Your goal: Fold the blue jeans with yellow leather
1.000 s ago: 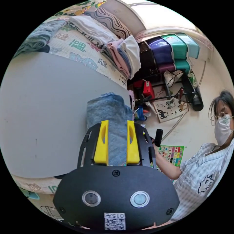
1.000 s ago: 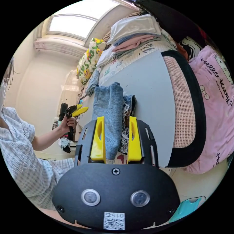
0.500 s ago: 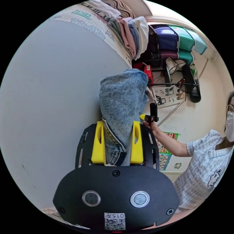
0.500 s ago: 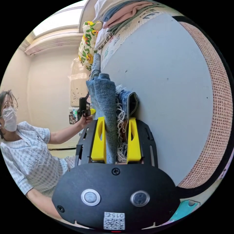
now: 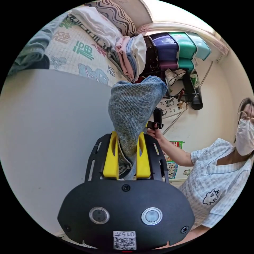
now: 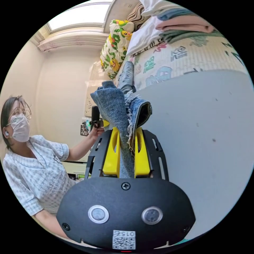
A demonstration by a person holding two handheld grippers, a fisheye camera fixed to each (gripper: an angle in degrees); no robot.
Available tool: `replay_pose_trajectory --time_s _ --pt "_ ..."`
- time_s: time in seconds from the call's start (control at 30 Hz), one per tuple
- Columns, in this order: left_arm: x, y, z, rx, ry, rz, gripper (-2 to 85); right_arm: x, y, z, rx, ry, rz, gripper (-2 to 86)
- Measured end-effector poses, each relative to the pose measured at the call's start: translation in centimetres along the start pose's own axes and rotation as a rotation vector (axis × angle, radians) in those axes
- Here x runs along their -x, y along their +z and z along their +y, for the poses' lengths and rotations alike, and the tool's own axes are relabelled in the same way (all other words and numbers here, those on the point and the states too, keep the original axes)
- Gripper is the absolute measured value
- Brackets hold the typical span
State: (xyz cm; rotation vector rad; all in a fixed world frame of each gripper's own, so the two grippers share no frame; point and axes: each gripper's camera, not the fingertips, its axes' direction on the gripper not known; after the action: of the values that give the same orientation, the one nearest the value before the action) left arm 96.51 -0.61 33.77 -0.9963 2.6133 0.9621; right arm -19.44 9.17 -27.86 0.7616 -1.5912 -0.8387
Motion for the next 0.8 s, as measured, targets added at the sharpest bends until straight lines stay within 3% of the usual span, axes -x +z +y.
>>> replay_pose_trajectory --time_s 0.2,0.33,0.47,0.53,0.8 --pt "4.7 -14.7 -7.1 -0.012 -0.011 -0.100 10.2 0.0 7.9 -17.8 0.020 -0.005 -0.127 8.9" --pt "10.9 -21.1 -11.9 -0.033 -0.062 -0.124 10.6 -1.9 11.9 -28.0 0.037 0.012 -0.109 8.9" --pt "18.3 -21.9 -14.2 -0.112 -0.192 -0.181 12.1 -6.6 15.4 -36.8 0.042 0.143 0.092 9.6" --pt "22.0 -20.2 -14.3 -0.082 -0.231 -0.316 13.3 -8.9 16.5 -39.3 0.059 0.239 0.221 10.1" --pt "27.4 -17.7 -12.2 -0.109 -0.235 -0.238 13.5 -17.9 17.1 -47.0 0.046 0.310 0.397 12.6"
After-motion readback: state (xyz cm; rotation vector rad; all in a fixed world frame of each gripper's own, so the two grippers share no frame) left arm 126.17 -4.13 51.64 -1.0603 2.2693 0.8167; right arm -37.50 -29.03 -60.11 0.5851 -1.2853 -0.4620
